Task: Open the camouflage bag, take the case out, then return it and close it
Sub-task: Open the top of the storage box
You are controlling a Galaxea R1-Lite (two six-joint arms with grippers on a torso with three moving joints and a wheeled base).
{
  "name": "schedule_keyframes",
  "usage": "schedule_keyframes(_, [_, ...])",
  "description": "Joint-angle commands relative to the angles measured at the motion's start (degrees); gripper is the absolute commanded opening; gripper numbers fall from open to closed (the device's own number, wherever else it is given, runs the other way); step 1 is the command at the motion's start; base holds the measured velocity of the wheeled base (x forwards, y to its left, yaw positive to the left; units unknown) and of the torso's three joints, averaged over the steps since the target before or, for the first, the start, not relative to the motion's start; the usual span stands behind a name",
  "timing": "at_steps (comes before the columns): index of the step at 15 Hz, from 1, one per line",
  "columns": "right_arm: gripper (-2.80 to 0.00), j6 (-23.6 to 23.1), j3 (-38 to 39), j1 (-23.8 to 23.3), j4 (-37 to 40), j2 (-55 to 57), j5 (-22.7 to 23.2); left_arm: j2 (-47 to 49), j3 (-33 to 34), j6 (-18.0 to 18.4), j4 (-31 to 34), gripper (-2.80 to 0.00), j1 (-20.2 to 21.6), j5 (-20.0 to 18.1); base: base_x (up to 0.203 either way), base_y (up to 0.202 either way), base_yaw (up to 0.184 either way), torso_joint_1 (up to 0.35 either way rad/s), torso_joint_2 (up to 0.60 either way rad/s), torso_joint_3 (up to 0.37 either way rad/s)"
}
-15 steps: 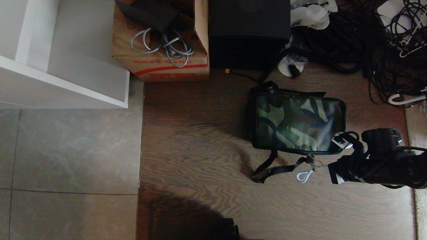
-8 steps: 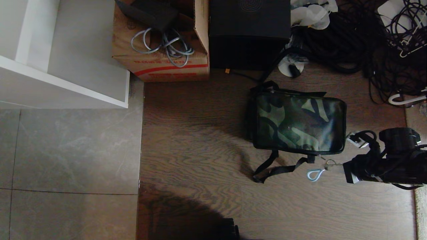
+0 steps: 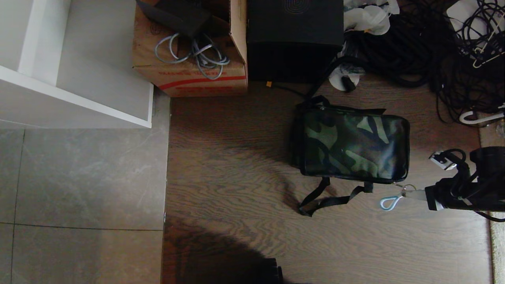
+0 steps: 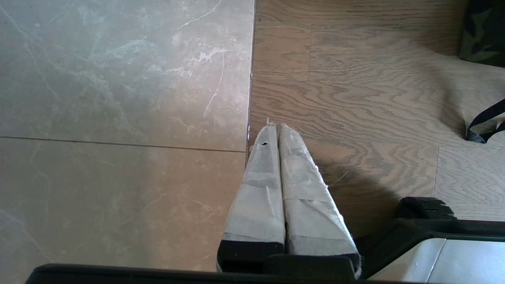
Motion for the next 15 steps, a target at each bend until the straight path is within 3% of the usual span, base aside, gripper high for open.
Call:
schedule_keyframes(1, [-2.80,-0.63,-1.86,-1.42,0.00,1.33,0.38,0.09,0.00,-0.01,0.01,-2.80,0.00,0.01,0.000,0.000,0.000,0.000,0.00,0.000])
schedule_keyframes(10, [-2.80,-1.48,-8.65,-6.74,0.15,5.55,0.55,0.09,0.00,-0.01,0.01,-2.80,0.00,0.01,0.000,0.000,0.000,0.000,0.00,0.000])
schedule_keyframes(15, [-2.80,-0.88,-10.00,-6.75,-0.46,5.65,5.78,0.09,0.00,-0.01,0.01,-2.80,0.00,0.01,0.000,0.000,0.000,0.000,0.00,0.000])
